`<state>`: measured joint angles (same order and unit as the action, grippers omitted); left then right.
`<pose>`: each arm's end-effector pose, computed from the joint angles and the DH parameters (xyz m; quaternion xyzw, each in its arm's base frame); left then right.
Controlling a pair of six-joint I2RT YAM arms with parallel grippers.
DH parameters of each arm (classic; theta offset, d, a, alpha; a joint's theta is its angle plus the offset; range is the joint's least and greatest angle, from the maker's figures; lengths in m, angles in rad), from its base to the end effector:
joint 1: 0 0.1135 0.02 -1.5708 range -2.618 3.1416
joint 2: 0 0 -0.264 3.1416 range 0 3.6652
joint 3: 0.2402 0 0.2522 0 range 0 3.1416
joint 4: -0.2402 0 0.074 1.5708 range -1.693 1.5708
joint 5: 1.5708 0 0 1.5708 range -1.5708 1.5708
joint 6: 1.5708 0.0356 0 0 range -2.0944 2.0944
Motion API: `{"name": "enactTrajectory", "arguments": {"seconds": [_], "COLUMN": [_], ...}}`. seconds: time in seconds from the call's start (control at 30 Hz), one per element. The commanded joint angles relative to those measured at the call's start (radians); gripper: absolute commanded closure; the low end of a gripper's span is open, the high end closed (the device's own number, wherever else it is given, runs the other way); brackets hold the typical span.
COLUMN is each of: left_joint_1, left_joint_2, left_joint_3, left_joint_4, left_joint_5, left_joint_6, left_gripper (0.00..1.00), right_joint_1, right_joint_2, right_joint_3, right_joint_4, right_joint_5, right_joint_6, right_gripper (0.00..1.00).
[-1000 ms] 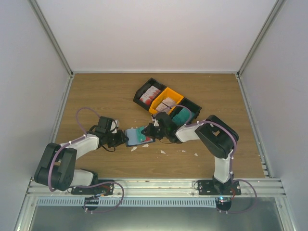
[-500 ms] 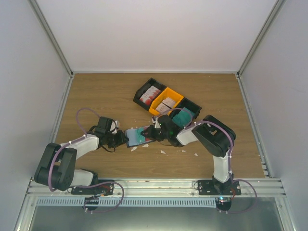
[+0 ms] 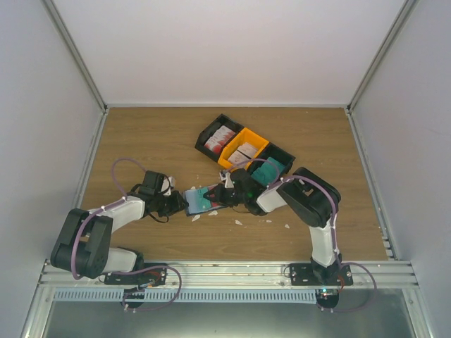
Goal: Put the credit cards into the card holder
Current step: Insert the credit card into the card holder.
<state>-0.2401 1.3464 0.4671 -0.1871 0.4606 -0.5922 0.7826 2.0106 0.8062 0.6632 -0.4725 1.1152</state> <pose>0.2049 -0.0665 0.1277 -0.1090 0.9382 -0.3004 0.1329 0.2486 0.2701 0.0907 0.0264 0.8536 0.5077 0.1133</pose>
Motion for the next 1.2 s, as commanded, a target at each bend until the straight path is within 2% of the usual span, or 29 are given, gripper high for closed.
{"name": "enactTrajectory", "arguments": {"seconds": [0.0,0.13,0.27,0.37,0.53,0.77,0.9,1.0,1.17], "left_joint_1": [-0.008,-0.008,-0.008,-0.008,-0.008,-0.008,-0.008,-0.008,-0.008], "left_joint_2": [0.028,0.017,0.002,-0.002,-0.002,0.019,0.011,0.004,0.025], "left_joint_3": [-0.029,-0.03,-0.034,-0.035,-0.032,-0.021,-0.012,-0.007,0.01], "left_joint_4": [-0.03,-0.032,-0.031,-0.026,-0.018,-0.008,-0.014,-0.018,-0.008], "left_joint_5": [0.038,0.042,0.047,0.057,0.073,0.081,0.065,0.053,0.068], "left_joint_6": [-0.004,-0.006,-0.005,-0.002,0.006,0.014,0.01,0.008,0.007], "left_gripper": [0.79,0.78,0.78,0.78,0.78,0.77,0.76,0.73,0.67], "right_joint_1": [0.023,0.023,0.025,0.037,0.063,0.09,0.087,0.086,0.087], "right_joint_2": [0.034,-0.015,-0.067,-0.083,-0.082,-0.077,-0.122,-0.15,-0.115], "right_joint_3": [-0.013,-0.011,0.018,0.044,0.07,0.148,0.193,0.219,0.288], "right_joint_4": [-0.062,-0.133,-0.255,-0.335,-0.413,-0.527,-0.638,-0.702,-0.789], "right_joint_5": [-0.005,0.014,0.075,0.126,0.18,0.213,0.318,0.391,0.418], "right_joint_6": [-0.019,-0.055,-0.121,-0.162,-0.196,-0.298,-0.367,-0.396,-0.445], "right_gripper": [0.96,0.84,0.83,0.72,0.62,0.58,0.53,0.45,0.43]}}
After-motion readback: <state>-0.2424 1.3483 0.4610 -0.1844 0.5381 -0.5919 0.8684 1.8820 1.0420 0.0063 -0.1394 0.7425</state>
